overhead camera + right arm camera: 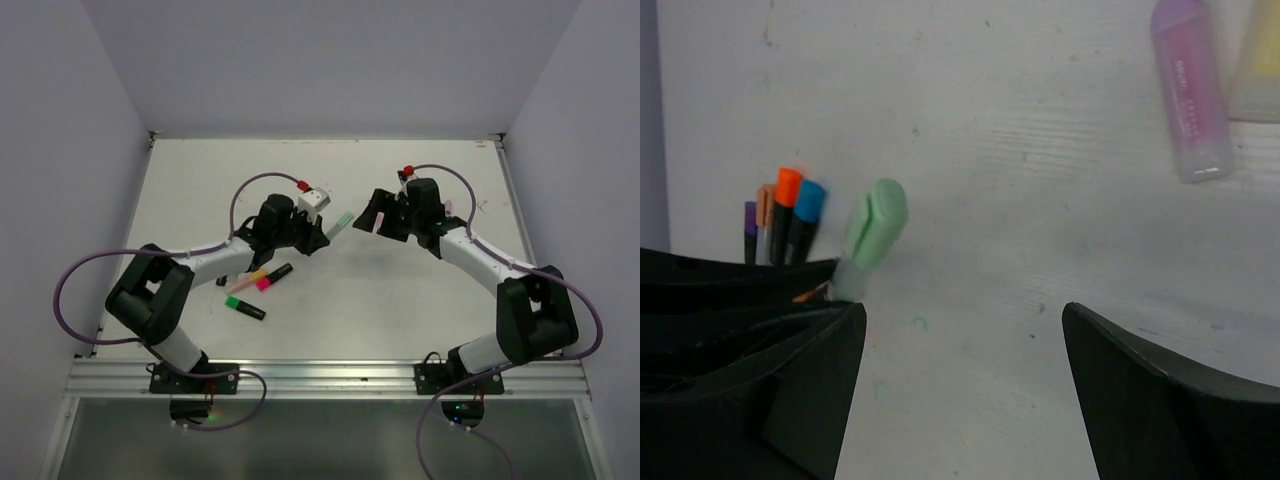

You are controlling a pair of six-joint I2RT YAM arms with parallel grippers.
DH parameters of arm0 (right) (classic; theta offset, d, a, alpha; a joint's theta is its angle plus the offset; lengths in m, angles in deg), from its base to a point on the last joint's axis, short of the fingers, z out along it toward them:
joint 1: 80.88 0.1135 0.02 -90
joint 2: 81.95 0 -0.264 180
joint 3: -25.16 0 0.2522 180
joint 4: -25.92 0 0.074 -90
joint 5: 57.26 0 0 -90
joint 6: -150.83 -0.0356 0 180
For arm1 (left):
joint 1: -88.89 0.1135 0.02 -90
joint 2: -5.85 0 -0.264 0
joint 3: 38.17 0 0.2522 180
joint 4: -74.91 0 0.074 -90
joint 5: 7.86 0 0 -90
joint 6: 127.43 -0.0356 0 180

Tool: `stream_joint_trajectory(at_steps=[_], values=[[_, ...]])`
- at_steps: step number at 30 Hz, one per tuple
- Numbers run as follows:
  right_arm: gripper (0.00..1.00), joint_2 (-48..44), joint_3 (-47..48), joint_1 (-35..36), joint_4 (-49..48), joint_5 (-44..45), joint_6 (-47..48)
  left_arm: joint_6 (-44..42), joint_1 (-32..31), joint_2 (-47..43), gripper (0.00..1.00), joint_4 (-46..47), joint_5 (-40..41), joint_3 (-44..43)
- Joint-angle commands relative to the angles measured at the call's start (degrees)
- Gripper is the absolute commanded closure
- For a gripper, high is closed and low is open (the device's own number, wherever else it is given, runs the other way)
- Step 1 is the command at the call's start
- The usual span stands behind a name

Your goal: Open the pen caps

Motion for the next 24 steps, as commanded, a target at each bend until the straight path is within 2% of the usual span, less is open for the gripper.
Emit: stream_joint_trajectory(at_steps=[1,7,13,14,16,17,18,19,20,22,24], values=[[0.17,0.61,-1.4,1.36,-10.36,-4.88,-6.07,4.7,-2.25,-1.17,1.0,6.6,-2.73,0.71],[0.19,0.7,-2.99,1.71,-13.09,-3.66,-7.4,5.76,-4.8,-0.2,1.0,7.83,-2.82,0.19],[0.33,1.84,-3.6,1.63,-14.24,-3.92,-8.71,6.11,-5.86,-0.72,1.0,8.36,-2.9,-0.08],[0.4,2.01,-3.69,1.71,-14.93,-4.27,-8.89,6.2,-6.12,-0.64,1.0,8.36,-2.9,-0.17],[0.49,2.28,-4.13,1.72,-15.73,-4.71,-9.68,6.2,-6.21,-0.64,1.0,8.44,-2.82,-0.34],[0.69,2.45,-4.22,1.8,-16.34,-5.06,-9.94,6.29,-6.38,-0.64,1.0,8.62,-2.9,-0.34],[0.79,2.45,-4.39,1.89,-16.43,-5.06,-10.03,6.29,-6.39,-0.55,1.0,8.79,-3.17,-0.43],[0.93,2.45,-4.39,1.8,-16.52,-5.06,-10.03,6.46,-6.39,-0.55,1.0,9.06,-3.08,-0.34],[1.0,2.54,-4.48,1.8,-16.78,-5.32,-10.03,6.64,-6.47,-0.72,1.0,9.41,-3.25,-0.25],[1.0,2.11,-4.66,1.8,-16.96,-6.11,-10.21,6.47,-6.56,-0.81,1.0,10.81,-4.04,0.18],[1.0,1.4,-5.35,1.8,-17.49,-6.38,-10.56,5.94,-6.74,-1.25,0.91,11.6,-3.96,0.62]])
